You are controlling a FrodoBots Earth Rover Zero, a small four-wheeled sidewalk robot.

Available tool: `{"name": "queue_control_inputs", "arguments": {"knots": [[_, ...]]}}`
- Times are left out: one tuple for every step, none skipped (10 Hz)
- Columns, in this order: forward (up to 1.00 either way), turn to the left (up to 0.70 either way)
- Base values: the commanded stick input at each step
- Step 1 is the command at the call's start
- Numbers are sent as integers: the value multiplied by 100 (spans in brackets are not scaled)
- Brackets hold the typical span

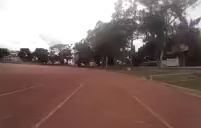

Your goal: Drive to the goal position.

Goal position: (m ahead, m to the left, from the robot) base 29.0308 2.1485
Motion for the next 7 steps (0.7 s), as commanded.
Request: {"name": "queue_control_inputs", "arguments": {"knots": [[50, 0], [50, 0], [50, 0], [50, 0], [50, 0], [50, 0], [50, 0]]}}
